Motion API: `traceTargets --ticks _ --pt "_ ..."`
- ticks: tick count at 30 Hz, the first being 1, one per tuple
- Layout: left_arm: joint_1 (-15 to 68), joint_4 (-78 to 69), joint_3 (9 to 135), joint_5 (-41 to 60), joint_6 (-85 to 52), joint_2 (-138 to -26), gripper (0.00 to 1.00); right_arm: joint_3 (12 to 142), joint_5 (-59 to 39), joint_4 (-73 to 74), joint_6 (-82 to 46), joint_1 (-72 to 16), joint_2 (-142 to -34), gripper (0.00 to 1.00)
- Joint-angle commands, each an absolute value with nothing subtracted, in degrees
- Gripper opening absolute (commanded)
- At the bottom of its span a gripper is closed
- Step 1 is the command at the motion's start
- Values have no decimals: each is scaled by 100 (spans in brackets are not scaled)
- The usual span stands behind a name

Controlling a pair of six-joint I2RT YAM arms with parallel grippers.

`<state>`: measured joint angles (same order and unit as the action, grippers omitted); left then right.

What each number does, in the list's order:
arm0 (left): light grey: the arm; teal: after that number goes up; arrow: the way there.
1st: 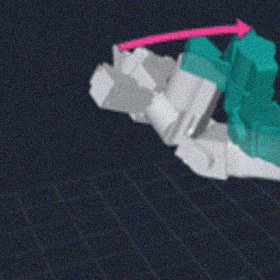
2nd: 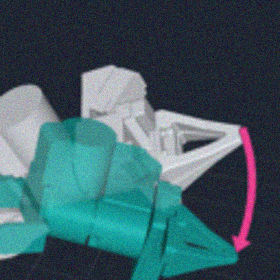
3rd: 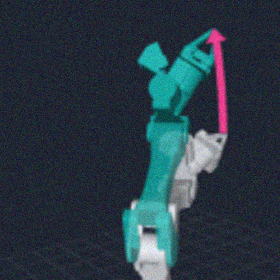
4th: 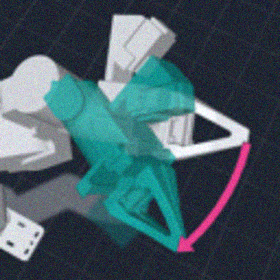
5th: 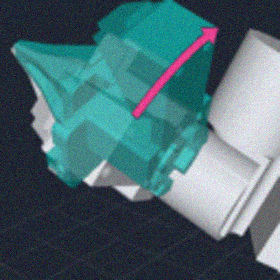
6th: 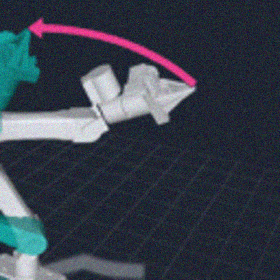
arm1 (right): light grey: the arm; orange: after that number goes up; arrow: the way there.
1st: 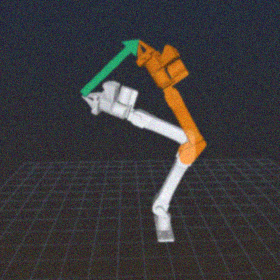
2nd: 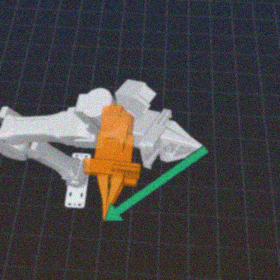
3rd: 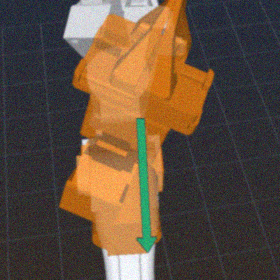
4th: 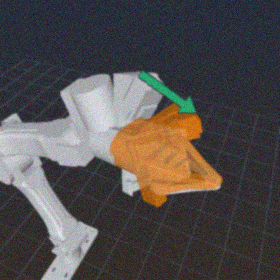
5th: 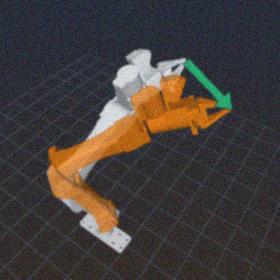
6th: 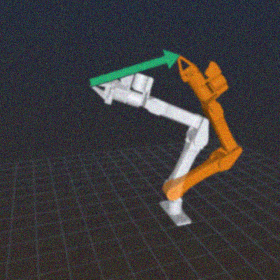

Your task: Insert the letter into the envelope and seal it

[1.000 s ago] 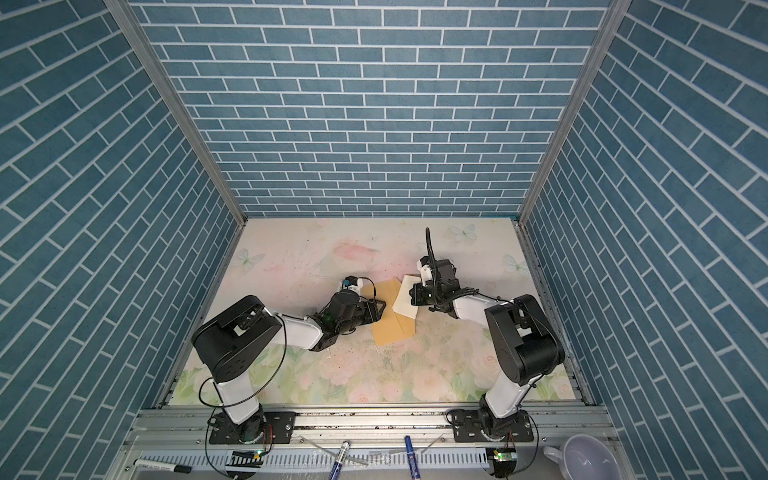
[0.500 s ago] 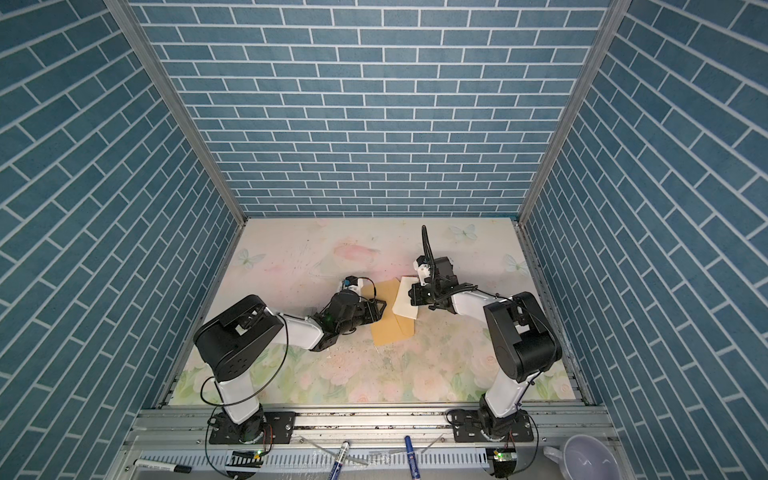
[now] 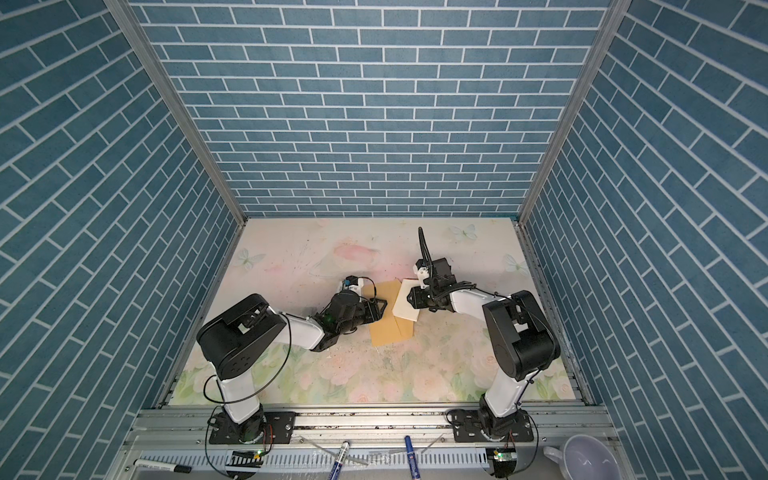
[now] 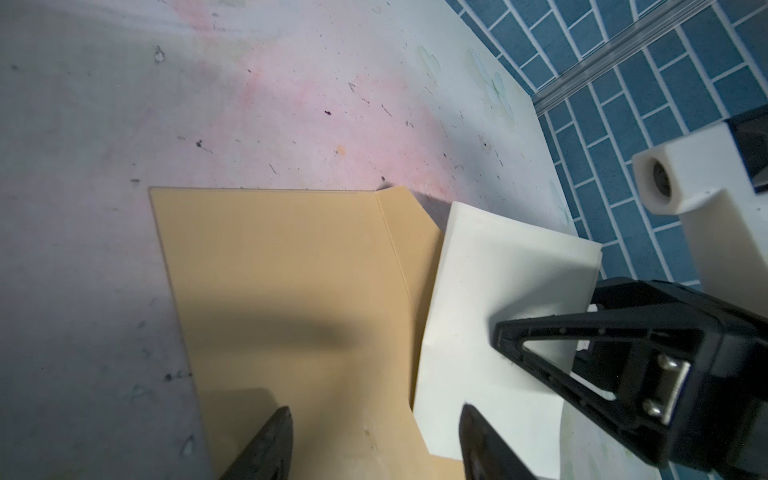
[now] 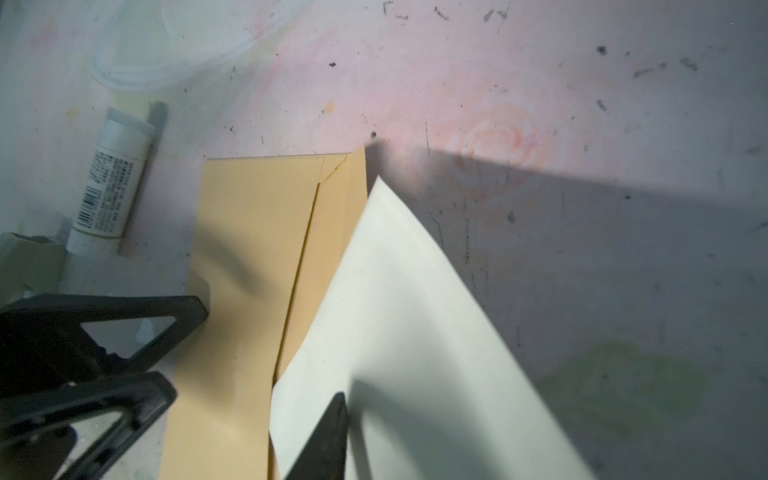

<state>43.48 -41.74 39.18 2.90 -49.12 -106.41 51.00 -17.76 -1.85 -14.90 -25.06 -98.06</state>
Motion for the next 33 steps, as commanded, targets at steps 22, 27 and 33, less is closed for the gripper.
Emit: traceTargets --ticks 22,27,33 --pt "4315 -3964 3762 404 -4978 -10820 65 5479 -2021 -316 -2029 -2009 -9413 56" --pt "4315 -3981 3770 413 -4984 -10845 65 5556 -2346 -196 -2200 -1880 -9607 51" --pt "4307 -3986 3779 430 -4989 -10852 65 5620 -2627 -132 -2318 -1821 -9747 36"
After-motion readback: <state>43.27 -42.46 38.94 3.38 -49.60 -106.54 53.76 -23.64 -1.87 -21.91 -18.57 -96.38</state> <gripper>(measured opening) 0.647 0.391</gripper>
